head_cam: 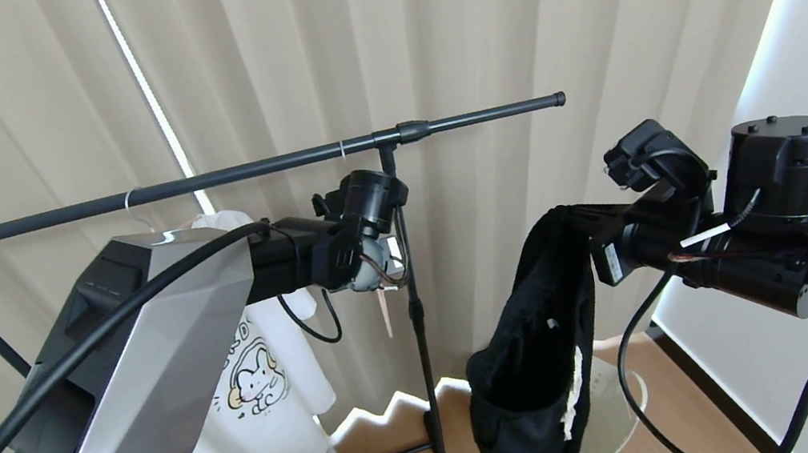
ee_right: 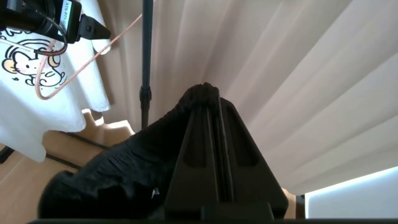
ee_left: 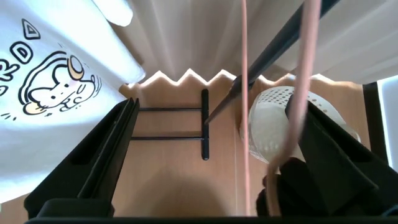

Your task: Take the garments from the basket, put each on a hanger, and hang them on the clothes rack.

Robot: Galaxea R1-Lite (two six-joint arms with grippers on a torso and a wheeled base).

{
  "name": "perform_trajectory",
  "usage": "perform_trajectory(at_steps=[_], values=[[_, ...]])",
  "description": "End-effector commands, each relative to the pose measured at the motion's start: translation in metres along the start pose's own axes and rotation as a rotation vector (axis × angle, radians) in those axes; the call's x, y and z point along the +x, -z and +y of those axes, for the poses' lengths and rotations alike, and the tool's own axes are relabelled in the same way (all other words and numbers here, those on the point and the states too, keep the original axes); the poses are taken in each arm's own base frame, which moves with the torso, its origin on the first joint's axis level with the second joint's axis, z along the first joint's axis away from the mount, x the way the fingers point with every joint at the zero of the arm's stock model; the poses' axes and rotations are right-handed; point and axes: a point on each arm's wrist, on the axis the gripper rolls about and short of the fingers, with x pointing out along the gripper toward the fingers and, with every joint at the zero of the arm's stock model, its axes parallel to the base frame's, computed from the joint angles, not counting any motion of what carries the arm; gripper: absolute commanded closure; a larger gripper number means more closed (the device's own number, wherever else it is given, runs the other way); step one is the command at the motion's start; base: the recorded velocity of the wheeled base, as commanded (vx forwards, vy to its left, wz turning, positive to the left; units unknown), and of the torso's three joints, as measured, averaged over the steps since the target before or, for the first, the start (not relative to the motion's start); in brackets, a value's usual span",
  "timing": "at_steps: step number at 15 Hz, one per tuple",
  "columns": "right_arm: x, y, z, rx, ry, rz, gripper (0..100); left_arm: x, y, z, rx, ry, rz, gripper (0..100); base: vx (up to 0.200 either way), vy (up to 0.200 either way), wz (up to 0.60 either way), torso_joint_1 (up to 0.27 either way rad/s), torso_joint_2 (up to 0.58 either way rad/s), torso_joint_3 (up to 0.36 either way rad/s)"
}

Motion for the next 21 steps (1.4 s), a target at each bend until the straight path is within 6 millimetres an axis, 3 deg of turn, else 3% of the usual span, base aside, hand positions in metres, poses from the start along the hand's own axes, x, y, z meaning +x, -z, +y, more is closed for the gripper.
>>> perform_trajectory(at_steps=[1, 21], values=[[0.0014, 0.0015, 0.0006, 0.0, -0.001, 0.005, 100, 0.0015, 0.0024, -0.0015, 0.005, 0.001, 0.003, 0, 0.0, 0.0, 0.0, 0.0, 0.0, 0.0], [0.0005, 0.0015, 0.001, -0.001, -0.003, 0.004, 100, -0.0002, -0.0045, 0.0038, -0.003, -0.002, -0.01, 0, 0.0, 0.0, 0.0, 0.0, 0.0, 0.0]])
